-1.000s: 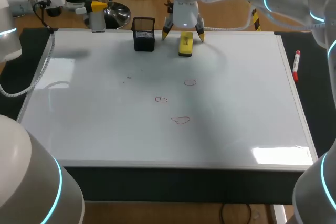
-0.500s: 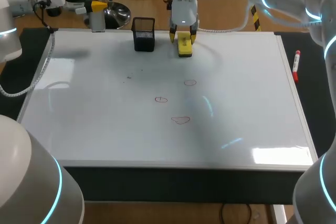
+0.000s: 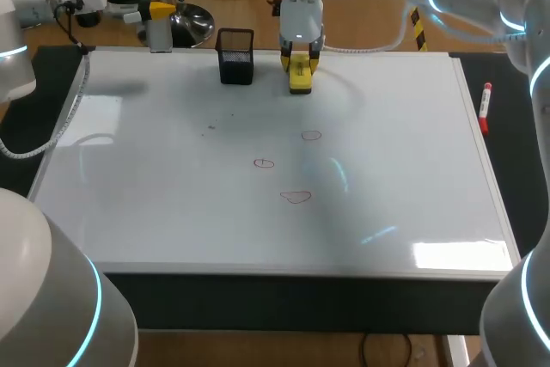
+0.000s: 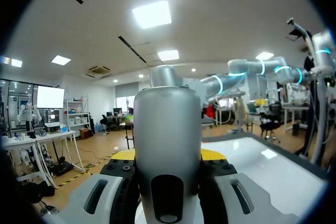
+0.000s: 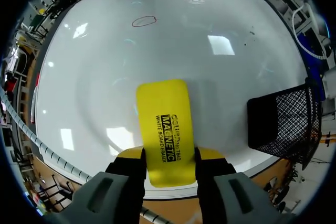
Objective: Pick up the inspection probe, press it on each red-marked spot on the whiteboard one by one, put down the probe, pick up the eraser, and wipe off all the red marks.
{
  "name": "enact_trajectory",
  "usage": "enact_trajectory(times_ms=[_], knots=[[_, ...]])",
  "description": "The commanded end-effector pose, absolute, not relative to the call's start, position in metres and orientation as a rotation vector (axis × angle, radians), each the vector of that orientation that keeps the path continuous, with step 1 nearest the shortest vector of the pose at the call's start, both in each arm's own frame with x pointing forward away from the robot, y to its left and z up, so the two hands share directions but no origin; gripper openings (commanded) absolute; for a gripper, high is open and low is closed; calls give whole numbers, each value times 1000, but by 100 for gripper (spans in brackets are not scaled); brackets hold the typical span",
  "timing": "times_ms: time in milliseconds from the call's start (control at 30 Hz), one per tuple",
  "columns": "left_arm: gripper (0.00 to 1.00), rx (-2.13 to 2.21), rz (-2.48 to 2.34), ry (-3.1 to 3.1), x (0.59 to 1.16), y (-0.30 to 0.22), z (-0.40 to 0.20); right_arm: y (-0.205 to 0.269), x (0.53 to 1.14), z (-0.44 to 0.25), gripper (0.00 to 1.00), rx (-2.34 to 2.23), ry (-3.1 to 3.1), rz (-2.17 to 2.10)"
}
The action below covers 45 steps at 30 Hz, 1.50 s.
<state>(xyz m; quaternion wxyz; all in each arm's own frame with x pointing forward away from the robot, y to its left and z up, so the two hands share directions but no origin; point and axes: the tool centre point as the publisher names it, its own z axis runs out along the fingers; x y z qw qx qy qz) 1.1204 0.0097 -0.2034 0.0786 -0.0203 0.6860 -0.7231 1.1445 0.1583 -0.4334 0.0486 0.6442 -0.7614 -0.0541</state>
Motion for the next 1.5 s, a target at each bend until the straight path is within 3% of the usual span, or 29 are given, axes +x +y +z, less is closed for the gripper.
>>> enact_trajectory(times_ms=[33, 667, 1500], knots=[[0, -62, -2162, 2053, 1119, 10, -202, 150, 1139, -440, 0, 1965, -2330, -139], [0, -62, -2162, 2053, 1119, 10, -202, 71, 1118, -388, 0, 1707, -2501, -69], [0, -62, -2162, 2053, 1119, 10, -202, -29, 1023, -372, 0, 1425, -2763, 114]])
